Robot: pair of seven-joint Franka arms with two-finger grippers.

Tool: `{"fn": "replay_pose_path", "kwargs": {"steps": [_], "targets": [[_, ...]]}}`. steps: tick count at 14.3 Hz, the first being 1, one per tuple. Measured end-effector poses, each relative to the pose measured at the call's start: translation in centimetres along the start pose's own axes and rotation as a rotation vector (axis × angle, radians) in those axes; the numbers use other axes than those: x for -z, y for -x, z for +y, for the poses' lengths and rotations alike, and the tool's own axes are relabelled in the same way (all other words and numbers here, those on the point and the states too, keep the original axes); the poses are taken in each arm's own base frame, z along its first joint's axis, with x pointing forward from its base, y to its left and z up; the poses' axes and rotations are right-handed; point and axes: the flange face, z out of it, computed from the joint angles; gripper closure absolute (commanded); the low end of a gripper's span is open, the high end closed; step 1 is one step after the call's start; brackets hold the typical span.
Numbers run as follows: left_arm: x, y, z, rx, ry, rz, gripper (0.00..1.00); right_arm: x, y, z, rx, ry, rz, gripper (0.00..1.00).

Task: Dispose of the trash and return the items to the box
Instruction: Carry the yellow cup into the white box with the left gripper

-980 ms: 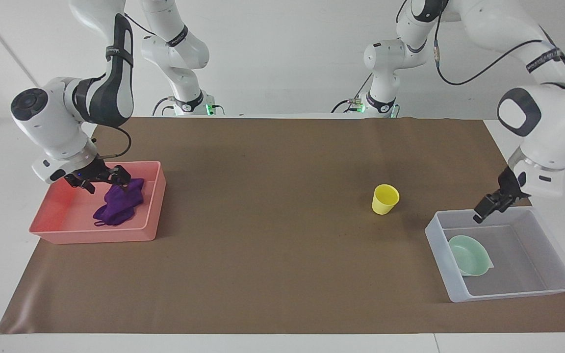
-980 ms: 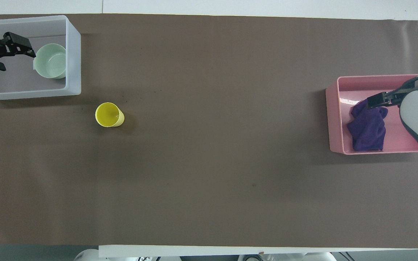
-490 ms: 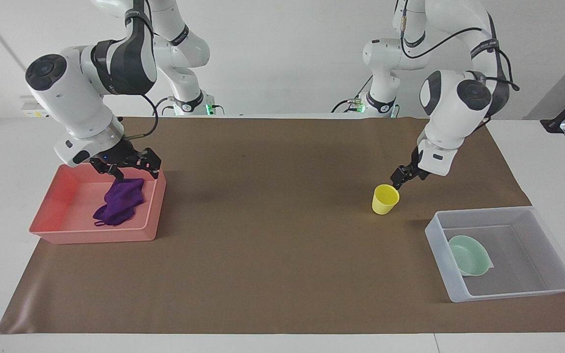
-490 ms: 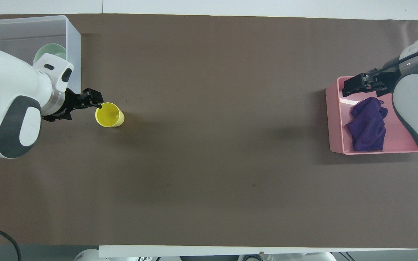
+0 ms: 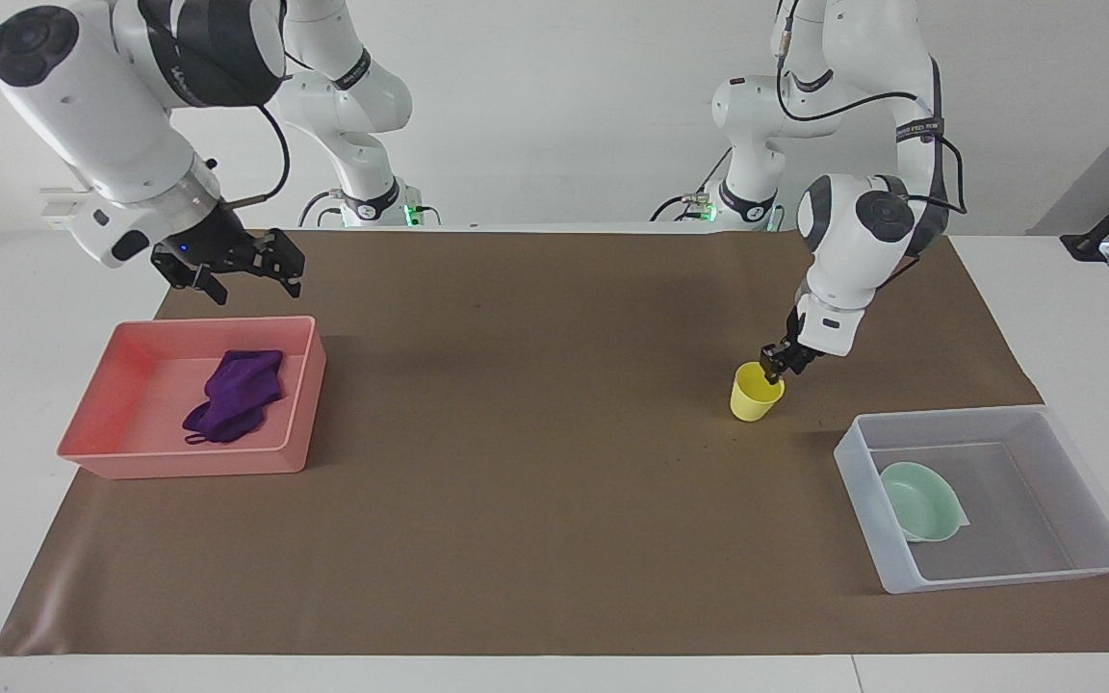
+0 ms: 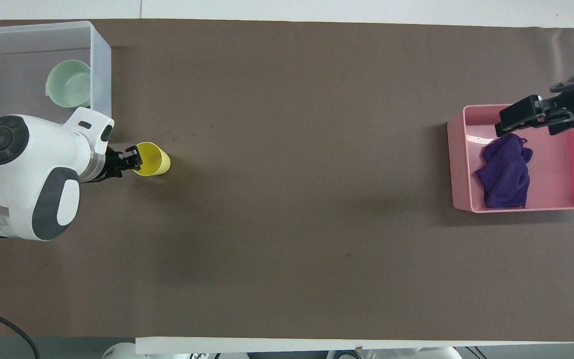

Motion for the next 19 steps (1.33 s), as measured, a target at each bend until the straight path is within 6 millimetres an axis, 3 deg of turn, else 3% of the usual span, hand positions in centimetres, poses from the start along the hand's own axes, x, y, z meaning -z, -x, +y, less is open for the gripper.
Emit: {"fn": "replay_pose_path", "kwargs": {"steps": [3,4,7,9,11,13,14,16,17,18,19], "targets": [[1.8,-0.8,0.9,0.029,0.018,0.021,1.0,0.2,1.2,0.4,0.078,0.042,-0.058,0.0],[3.9,-1.6,1.6,0.058,0.028,0.024,1.0,-0.2,1.5,0.4,0.094,0.04,-0.081,0.0],[13.0,-4.6,3.8,0.123,0.088,0.034,1.0,-1.4,2.3,0.4,0.105,0.035,-0.114,0.0],[16.6,-7.8,3.1,0.158,0.084,0.089,1.0,-1.6,2.6,0.4,0.104,0.035,-0.118,0.0],[16.5,-12.9,-2.2,0.247,0.06,0.133,1.0,-1.5,2.7,0.8,0.097,0.034,-0.117,0.0],[13.7,-17.1,-8.6,0.312,0.049,0.147,1.0,-1.5,2.7,1.0,0.092,0.033,-0.116,0.0],[11.6,-18.4,-10.2,0.337,0.05,0.14,1.0,-1.4,2.7,1.1,0.092,0.033,-0.115,0.0],[7.4,-20.0,-11.2,0.368,0.062,0.128,0.97,-1.4,2.7,1.1,0.092,0.033,-0.115,0.0],[5.6,-20.6,-11.1,0.371,0.067,0.133,0.64,-1.4,2.7,1.1,0.092,0.033,-0.115,0.0],[4.1,-20.8,-10.8,0.369,0.073,0.142,0.01,-1.4,2.7,1.1,0.092,0.033,-0.115,0.0],[3.3,-20.9,-10.3,0.363,0.079,0.15,0.0,-1.4,2.7,1.1,0.092,0.033,-0.115,0.0]]}}
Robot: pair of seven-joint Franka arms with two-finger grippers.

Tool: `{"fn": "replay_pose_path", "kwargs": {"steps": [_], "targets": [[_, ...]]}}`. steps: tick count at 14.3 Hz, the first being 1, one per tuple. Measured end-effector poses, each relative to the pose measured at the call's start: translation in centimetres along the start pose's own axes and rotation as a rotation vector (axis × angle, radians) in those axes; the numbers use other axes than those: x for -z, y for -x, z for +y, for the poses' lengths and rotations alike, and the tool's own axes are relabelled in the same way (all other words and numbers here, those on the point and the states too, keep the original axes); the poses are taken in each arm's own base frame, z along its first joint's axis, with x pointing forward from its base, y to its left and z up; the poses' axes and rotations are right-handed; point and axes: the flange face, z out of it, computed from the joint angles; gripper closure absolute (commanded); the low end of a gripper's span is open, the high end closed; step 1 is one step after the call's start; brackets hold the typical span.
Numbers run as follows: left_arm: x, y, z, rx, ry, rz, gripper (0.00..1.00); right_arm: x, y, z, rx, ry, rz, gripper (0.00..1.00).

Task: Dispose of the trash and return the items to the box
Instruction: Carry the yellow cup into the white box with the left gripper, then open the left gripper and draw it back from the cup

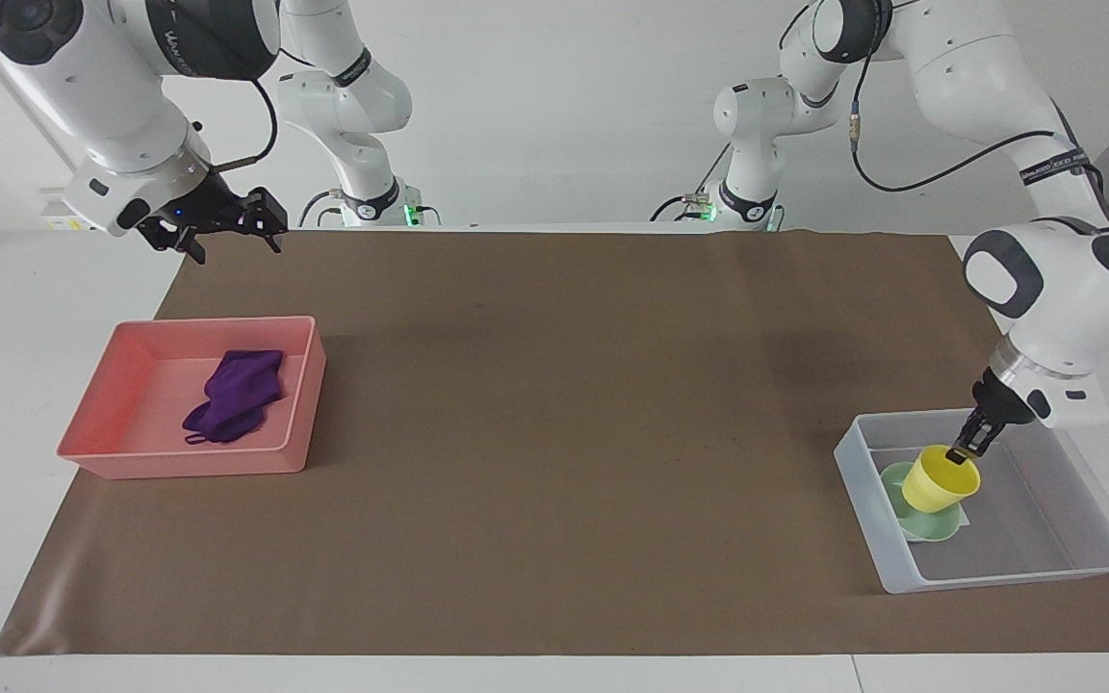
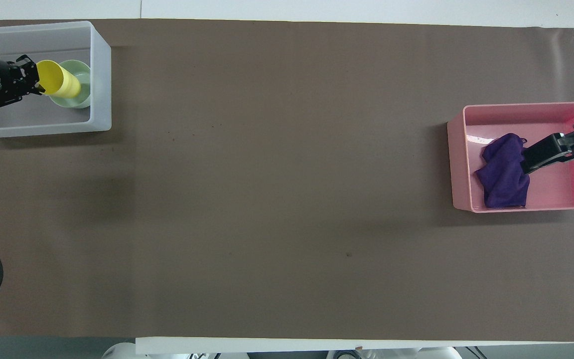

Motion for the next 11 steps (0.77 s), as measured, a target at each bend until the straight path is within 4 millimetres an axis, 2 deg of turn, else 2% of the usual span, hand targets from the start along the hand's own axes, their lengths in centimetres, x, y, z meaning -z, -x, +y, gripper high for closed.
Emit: {"fn": "replay_pose_path", "kwargs": {"steps": [3,4,5,6,8,11], "targets": [[0.4,1.0,1.8,-0.081,-0.03,0.033,0.0,0.0,0.0,0.0,0.0,0.0,0.0,0.0],[1.4,1.6,2.5,-0.12,-0.059,0.037,0.0,0.0,0.0,0.0,0.0,0.0,0.0,0.0],[3.2,2.5,3.0,-0.172,-0.088,0.025,0.0,0.0,0.0,0.0,0.0,0.0,0.0,0.0],[5.7,3.8,3.5,-0.25,-0.113,-0.003,0.0,0.0,0.0,0.0,0.0,0.0,0.0,0.0],[12.2,7.2,3.4,-0.396,-0.16,-0.083,0.0,0.0,0.0,0.0,0.001,0.0,0.0,0.0],[22.1,11.2,0.6,-0.55,-0.187,-0.145,0.0,0.0,0.0,-0.1,0.002,0.001,0.0,0.0]]}}
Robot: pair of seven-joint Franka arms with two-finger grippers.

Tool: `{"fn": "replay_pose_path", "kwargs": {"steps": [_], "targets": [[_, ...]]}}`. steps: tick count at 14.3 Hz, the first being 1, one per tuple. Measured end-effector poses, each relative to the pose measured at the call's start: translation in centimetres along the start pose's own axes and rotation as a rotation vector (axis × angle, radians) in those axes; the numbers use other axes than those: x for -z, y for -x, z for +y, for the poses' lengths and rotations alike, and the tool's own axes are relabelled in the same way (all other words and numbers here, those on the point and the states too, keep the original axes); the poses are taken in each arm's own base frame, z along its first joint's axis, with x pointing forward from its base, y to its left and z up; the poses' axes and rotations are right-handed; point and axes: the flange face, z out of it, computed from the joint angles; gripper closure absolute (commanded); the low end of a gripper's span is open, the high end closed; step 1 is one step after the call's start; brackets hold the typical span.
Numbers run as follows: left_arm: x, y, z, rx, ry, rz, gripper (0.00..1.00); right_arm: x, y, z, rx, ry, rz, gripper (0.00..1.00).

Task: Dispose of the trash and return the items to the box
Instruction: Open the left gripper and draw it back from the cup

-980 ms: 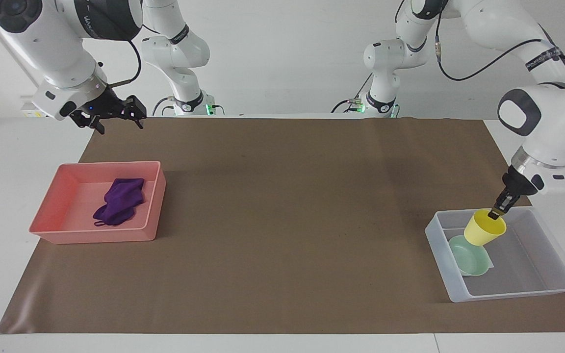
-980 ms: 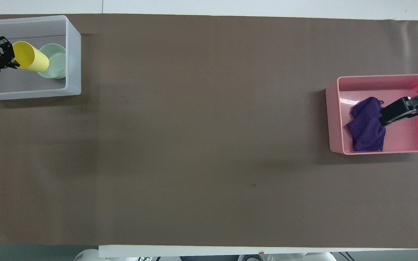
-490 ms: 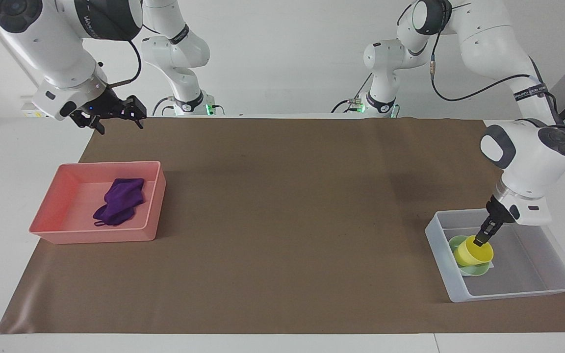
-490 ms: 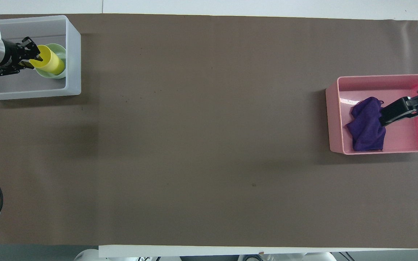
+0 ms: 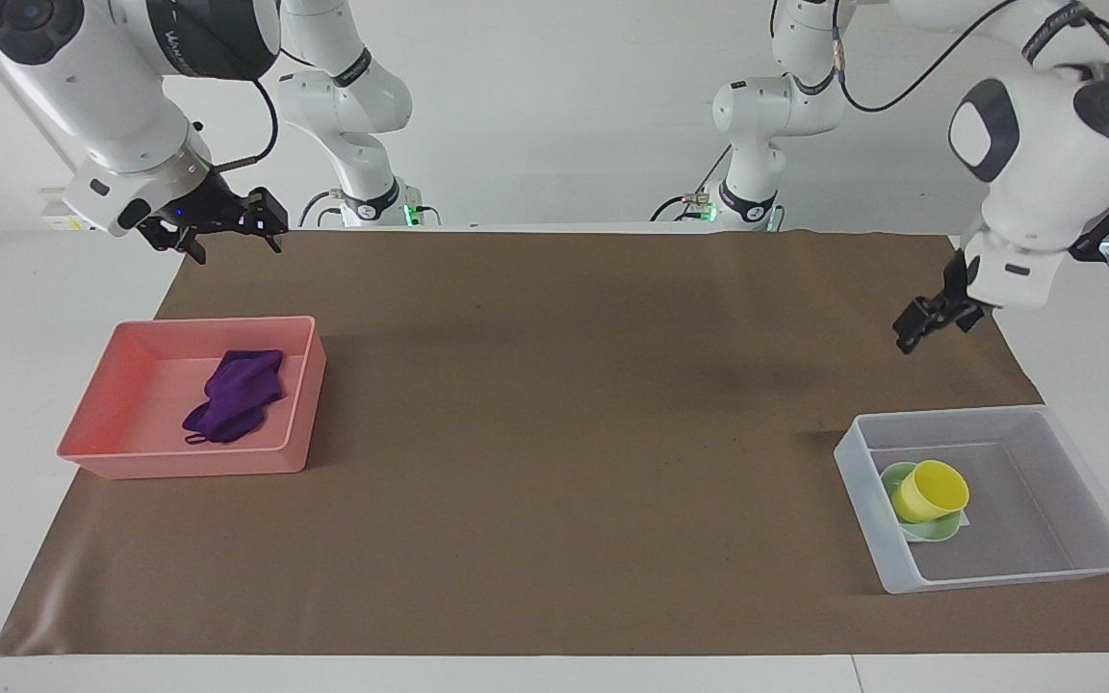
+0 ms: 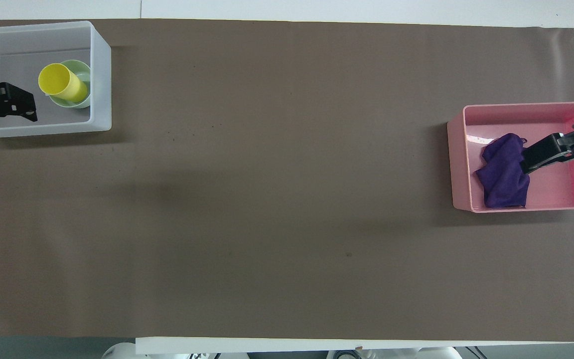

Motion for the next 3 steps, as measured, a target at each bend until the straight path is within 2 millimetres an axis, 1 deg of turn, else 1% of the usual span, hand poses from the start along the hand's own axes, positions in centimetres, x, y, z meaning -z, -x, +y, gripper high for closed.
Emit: {"fn": "replay_pose_path", "kwargs": {"steps": [2,3], "targets": [[4.2,2.8,-1.0,-0.058,0.011,0.041,0.0,0.0,0.0,-0.1,0.002,0.001,0.0,0.0],[5.6,3.7,-1.1,-0.077,0.025,0.05,0.0,0.0,0.0,-0.2,0.005,0.001,0.0,0.0]]}}
